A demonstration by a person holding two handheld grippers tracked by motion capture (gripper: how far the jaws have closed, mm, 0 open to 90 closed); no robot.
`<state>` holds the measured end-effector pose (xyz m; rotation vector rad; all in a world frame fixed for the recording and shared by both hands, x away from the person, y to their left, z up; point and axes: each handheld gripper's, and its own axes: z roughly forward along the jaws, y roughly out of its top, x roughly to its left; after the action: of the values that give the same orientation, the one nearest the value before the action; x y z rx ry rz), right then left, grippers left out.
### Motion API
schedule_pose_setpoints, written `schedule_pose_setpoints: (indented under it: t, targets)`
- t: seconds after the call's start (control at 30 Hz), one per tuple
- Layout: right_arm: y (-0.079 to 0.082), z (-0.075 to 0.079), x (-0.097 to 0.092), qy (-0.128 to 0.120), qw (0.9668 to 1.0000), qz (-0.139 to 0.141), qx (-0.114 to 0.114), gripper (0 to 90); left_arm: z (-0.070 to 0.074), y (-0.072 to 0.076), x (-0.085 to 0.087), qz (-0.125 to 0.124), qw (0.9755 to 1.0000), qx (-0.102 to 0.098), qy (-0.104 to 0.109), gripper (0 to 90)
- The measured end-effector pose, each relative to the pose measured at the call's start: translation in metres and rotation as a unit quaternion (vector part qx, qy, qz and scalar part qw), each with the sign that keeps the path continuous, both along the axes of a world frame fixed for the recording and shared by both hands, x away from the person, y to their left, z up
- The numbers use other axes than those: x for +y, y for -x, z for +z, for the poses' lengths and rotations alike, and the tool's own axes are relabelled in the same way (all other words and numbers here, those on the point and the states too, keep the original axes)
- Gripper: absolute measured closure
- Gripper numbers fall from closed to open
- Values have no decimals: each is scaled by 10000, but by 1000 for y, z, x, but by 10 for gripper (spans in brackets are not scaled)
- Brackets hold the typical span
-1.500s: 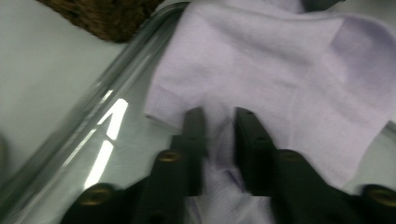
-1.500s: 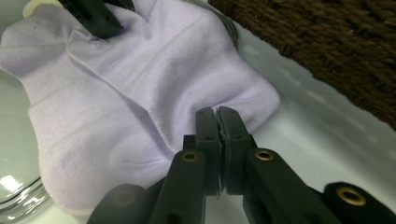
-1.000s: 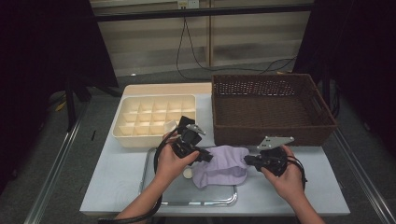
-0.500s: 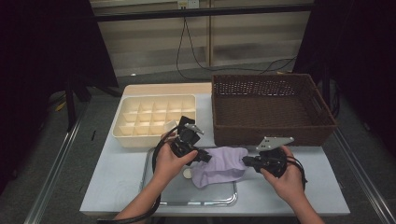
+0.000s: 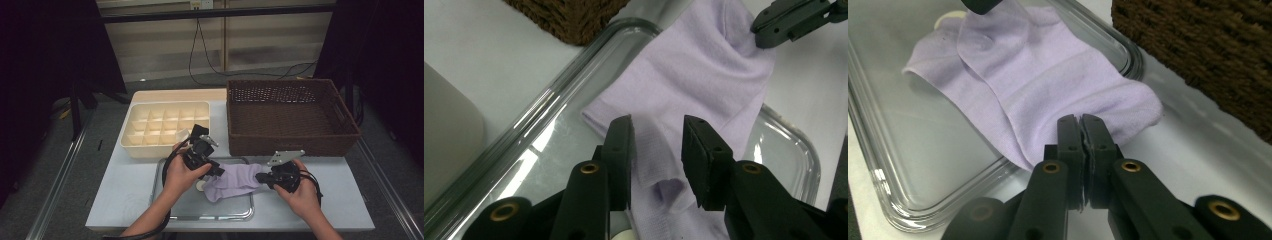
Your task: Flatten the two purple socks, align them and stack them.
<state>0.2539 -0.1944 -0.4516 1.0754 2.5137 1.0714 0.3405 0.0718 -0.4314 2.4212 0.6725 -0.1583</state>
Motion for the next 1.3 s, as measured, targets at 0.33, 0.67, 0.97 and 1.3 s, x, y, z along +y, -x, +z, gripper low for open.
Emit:
schedule_pose_setpoints:
  t: [0.33, 0.67, 0.97, 1.3]
  targets:
    - [0, 2, -3, -35, 10000, -53, -21, 885, 7, 2, 3, -16, 9999, 74, -96, 842]
    - [-1, 1, -2, -117, 9999, -3, -7, 861, 4, 9, 9, -50, 9996, 260, -89, 841]
    - [-11, -1, -5, -221, 9981, -560, 134, 437, 1, 9, 14, -36, 9993, 357, -123, 841]
    - [-19, -17, 1, -65, 9983, -364, 462, 854, -4, 9, 11, -32, 9993, 351, -144, 841]
